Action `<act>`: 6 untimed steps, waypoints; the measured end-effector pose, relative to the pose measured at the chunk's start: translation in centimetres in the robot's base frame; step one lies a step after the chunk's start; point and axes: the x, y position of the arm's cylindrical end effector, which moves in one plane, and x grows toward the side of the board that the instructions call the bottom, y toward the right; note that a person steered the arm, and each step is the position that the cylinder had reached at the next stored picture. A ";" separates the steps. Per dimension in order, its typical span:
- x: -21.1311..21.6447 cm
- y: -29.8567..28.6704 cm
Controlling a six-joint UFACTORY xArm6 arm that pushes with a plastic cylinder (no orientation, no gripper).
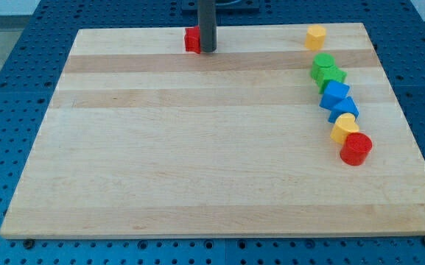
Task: Place the arm right to the yellow hexagon
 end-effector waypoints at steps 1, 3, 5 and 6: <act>0.7 1.1; 1.5 14.7; 3.8 20.9; 2.0 25.0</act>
